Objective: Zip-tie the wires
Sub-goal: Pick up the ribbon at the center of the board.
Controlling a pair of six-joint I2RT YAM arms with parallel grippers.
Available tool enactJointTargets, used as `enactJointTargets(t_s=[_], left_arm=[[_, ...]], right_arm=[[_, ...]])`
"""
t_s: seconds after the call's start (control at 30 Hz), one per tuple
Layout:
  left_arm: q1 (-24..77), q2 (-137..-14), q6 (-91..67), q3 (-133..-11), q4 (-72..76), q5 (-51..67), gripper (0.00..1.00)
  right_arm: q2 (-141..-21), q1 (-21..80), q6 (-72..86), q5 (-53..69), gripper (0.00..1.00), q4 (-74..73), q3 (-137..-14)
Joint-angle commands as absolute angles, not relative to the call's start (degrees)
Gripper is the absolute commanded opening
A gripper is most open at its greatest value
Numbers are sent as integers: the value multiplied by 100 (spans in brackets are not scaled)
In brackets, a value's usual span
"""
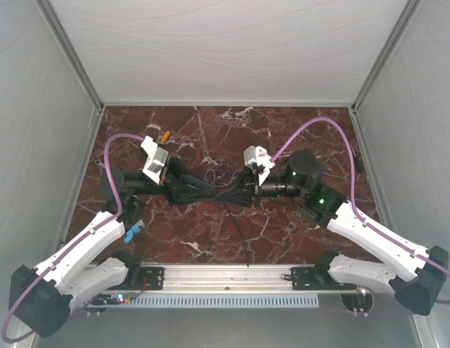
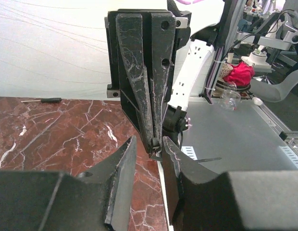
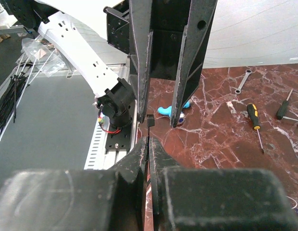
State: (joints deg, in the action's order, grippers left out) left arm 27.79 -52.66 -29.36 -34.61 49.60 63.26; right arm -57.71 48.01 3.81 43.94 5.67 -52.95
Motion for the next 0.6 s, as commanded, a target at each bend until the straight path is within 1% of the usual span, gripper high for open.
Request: enactJointTargets(t_s=[0.0, 0.1, 0.2, 0.23, 0.27, 0.3, 0.33, 0.47, 0.5, 0.53, 0.57], left_arm=[[2768, -5272, -2988, -3525, 5300, 6464, 30], [2777, -5298, -2984, -3532, 5262, 6487, 31], [2790, -5317, -2954, -3542, 5213, 6504, 28], [2794, -5317, -2941, -3542, 5212, 6510, 22], [2795, -5317, -2925, -3551, 5212, 6512, 11], [2799, -5306, -2900, -3551, 5200, 6502, 3], [2795, -5296, -2866, -3551, 5169, 6473, 0], [2804, -5227, -2783, -3525, 5117, 6372, 0], [2804, -5221, -2778, -3524, 5103, 6352, 0], [2804, -5221, -2777, -3530, 5098, 6347, 0], [2804, -5225, -2788, -3534, 5098, 6346, 0]], right_arm=[[-5799, 4873, 255, 4293, 0, 606, -5554], [-5792, 4873, 259, 4274, 0, 651, -5556], [-5799, 4887, 268, 4268, 0, 677, -5561], [-5801, 4888, 274, 4277, 0, 677, -5563], [-5808, 4886, 265, 4280, 0, 679, -5565], [-5809, 4891, 264, 4275, 0, 673, -5564], [-5816, 4889, 264, 4273, 0, 670, -5559], [-5809, 4894, 328, 4180, 0, 638, -5555], [-5817, 4895, 340, 4149, 3, 607, -5555], [-5826, 4891, 335, 4147, 13, 580, -5567], [-5846, 4895, 340, 4160, 20, 565, -5576]])
